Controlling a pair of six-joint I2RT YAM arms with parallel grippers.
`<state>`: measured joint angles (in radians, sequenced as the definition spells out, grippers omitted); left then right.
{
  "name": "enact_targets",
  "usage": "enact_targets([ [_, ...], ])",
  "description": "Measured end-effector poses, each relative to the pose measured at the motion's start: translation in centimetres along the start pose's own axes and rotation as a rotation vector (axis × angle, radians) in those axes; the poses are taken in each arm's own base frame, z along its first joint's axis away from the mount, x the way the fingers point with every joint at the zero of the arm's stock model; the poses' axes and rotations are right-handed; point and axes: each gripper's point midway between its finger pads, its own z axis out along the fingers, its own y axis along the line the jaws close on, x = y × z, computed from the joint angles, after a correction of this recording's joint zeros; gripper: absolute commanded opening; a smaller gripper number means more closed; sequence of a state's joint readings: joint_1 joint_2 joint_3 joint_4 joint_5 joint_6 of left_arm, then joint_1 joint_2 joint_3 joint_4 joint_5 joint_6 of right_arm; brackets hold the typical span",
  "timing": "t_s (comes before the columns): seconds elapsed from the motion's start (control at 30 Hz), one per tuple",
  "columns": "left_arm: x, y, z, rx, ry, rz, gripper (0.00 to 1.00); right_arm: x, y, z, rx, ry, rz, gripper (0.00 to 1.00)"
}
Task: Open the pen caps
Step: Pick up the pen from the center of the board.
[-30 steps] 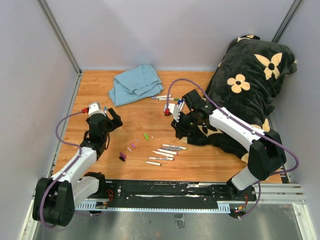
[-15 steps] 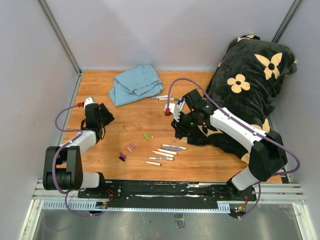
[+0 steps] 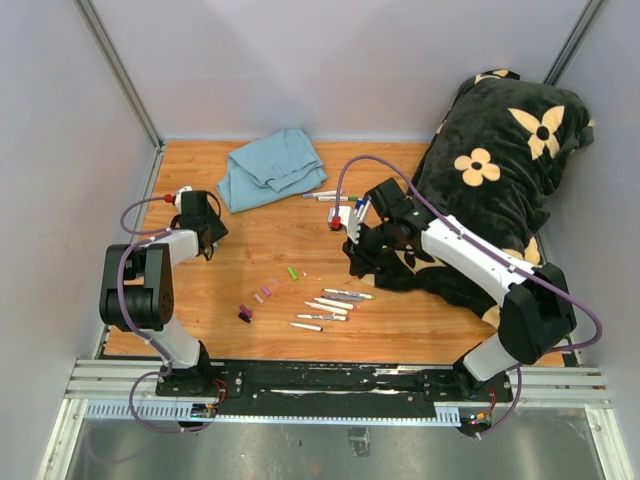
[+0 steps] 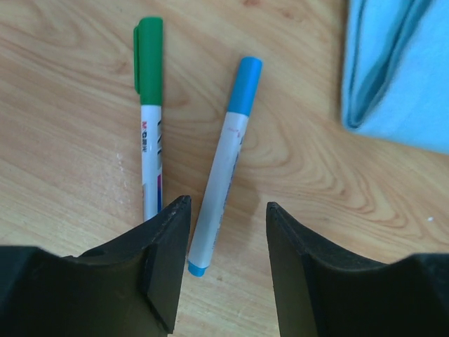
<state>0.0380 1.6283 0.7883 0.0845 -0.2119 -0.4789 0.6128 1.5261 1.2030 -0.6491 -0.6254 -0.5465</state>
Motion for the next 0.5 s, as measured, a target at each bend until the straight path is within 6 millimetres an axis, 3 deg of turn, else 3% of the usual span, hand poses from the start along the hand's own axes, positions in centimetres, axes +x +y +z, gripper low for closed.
enact_targets([
  [0.1,1.1,0.6,0.3,-0.024,0.037,0.010,0.51,-0.1,0.0,-0.1,0.001,-0.003,-0.002,0.32],
  [0.23,0.9,0.5,0.3,-0.030,0.043,0.011,0.50,-0.2,0.1,-0.2,0.002,-0.007,-0.005,0.32],
  [0.33,0.9,0.4,0.6,-0.034,0.052,0.011,0.37,-0.2,0.1,-0.2,0.002,-0.008,-0.005,0.32],
  [0.5,0.6,-0.1,1.4,-0.028,0.064,0.015,0.30,-0.2,0.1,-0.2,0.002,-0.007,-0.005,0.32],
])
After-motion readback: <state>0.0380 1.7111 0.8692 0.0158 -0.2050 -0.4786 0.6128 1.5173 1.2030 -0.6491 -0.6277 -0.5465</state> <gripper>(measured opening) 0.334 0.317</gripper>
